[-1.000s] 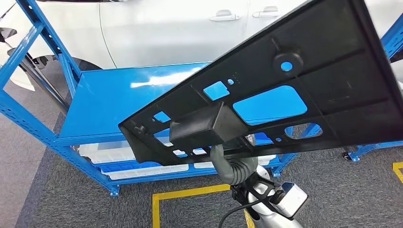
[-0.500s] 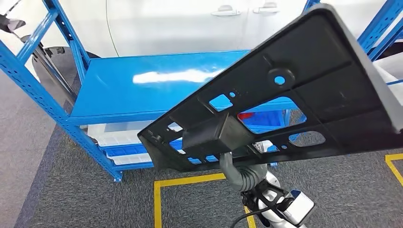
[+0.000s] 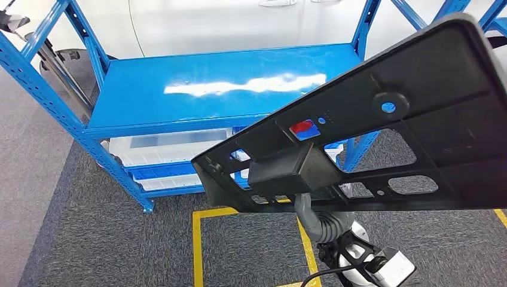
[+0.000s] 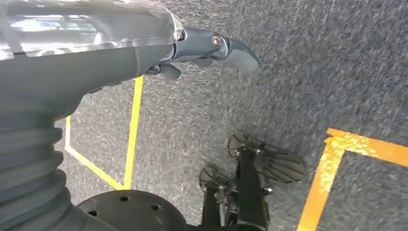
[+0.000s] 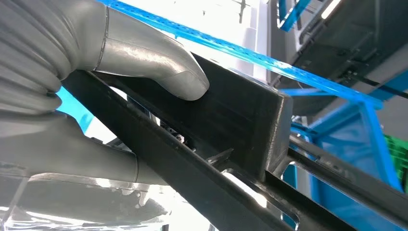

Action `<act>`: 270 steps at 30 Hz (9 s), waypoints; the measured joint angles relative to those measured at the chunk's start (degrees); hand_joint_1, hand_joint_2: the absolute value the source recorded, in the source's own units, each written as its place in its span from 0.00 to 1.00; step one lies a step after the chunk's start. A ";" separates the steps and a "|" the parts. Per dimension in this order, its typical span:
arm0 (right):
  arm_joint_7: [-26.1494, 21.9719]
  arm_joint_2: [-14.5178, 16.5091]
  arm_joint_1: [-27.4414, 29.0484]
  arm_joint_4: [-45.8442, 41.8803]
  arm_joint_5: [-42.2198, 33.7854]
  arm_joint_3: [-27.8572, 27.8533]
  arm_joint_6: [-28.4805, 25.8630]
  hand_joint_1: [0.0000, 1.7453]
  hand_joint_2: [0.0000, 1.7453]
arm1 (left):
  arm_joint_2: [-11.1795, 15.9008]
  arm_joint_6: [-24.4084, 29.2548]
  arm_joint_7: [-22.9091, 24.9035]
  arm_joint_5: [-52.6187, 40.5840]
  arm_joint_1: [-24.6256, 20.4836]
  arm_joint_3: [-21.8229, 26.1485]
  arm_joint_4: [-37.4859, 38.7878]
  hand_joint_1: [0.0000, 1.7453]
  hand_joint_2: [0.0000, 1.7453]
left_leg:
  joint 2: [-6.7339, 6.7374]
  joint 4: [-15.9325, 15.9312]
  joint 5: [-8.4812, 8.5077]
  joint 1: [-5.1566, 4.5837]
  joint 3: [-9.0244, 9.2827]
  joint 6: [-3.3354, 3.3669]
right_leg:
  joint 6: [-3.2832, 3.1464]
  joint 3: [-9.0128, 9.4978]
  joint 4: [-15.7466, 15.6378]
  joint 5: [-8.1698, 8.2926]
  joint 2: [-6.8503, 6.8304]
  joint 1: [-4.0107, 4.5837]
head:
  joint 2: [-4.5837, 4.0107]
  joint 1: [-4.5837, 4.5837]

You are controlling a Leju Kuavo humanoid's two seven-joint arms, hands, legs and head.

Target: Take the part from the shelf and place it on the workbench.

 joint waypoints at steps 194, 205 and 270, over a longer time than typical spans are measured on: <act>0.00 8.52 2.84 -1.98 -2.17 -11.51 17.79 1.00 1.00 | 5.36 4.96 -7.58 2.56 0.25 4.82 -0.25 0.00 1.00 | -3.01 3.58 -4.68 0.76 2.78 -0.94 | -0.43 -5.19 2.48 2.67 5.82 0.14 | 0.00 0.01; 0.00 8.59 3.40 -2.42 -1.69 -11.99 17.76 1.00 1.00 | 5.81 4.88 -8.11 3.10 0.40 4.83 -0.31 0.00 1.00 | 1.53 0.01 -3.77 0.12 3.96 1.99 | 1.89 -14.54 19.55 -4.53 0.60 0.00 | 0.00 0.02; 0.00 8.43 2.32 -1.03 -1.16 -9.58 14.73 1.00 1.00 | 5.55 1.60 -10.16 4.37 -0.04 5.03 -0.33 0.00 1.00 | 3.99 -0.25 -4.25 0.41 4.69 1.28 | 1.69 -7.63 6.70 1.90 -2.35 0.05 | 0.00 0.01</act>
